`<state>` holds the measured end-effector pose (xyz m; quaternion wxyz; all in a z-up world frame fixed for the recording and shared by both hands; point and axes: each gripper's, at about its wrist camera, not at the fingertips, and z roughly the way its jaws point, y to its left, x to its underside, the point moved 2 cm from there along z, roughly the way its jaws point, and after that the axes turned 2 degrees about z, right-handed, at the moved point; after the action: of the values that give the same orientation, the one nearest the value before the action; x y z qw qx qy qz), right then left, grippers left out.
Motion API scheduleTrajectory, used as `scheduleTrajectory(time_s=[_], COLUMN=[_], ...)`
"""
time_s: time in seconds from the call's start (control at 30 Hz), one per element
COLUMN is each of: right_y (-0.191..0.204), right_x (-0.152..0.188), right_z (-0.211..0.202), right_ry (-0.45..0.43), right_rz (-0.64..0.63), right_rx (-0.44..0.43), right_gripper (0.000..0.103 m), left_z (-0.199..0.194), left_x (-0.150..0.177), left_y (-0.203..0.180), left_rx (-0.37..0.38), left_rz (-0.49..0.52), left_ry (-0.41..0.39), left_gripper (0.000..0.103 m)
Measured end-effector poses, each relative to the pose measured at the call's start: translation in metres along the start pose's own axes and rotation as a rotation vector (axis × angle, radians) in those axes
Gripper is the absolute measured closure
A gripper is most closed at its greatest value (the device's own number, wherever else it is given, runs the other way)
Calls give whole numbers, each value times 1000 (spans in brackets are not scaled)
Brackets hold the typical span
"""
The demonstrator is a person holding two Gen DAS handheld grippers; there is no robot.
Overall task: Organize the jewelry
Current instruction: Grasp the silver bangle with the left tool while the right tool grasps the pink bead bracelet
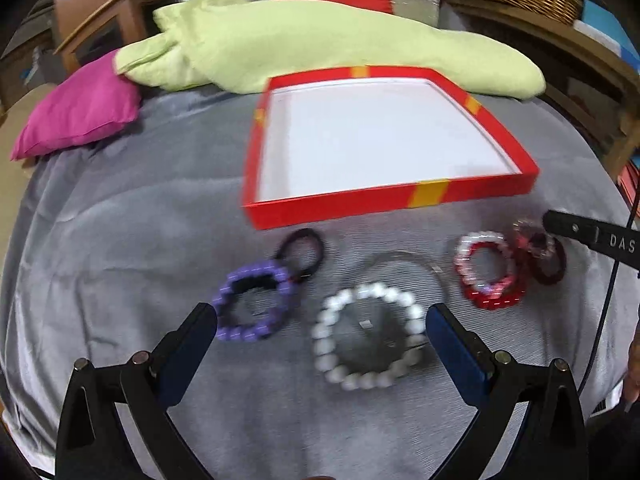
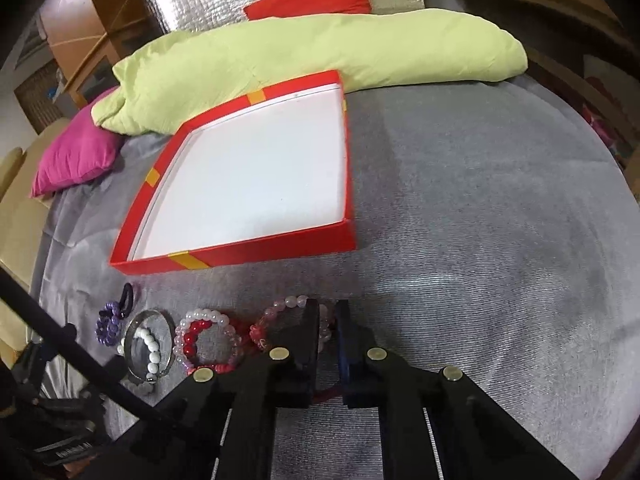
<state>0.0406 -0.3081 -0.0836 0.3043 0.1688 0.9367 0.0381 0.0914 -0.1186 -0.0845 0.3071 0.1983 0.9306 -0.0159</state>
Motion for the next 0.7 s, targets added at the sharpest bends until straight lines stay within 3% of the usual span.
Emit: scheduleTrajectory(time_s=[0.33, 0.4, 0.5, 0.53, 0.7], right_y=[-5, -6, -7, -8, -6], right_x=[-2, -2, -2, -2, -3], right_z=[-7, -8, -10, -10, -15], right_ry=[-32, -33, -40, -44, -65], right_rz=[47, 54, 60, 61, 62], right_rx=[-31, -37, -43, -45, -65], right_gripper=[94, 94, 94, 94, 94], left_z=[24, 25, 22, 22, 21], left_x=[-3, -4, -8, -8, -10], left_y=[-26, -24, -21, -21, -18], left_rx=[79, 94, 101, 108, 123], left_rz=[33, 22, 31, 29, 29], left_ry=[58, 53, 27, 25, 13], left_gripper=[1, 9, 29, 41, 41])
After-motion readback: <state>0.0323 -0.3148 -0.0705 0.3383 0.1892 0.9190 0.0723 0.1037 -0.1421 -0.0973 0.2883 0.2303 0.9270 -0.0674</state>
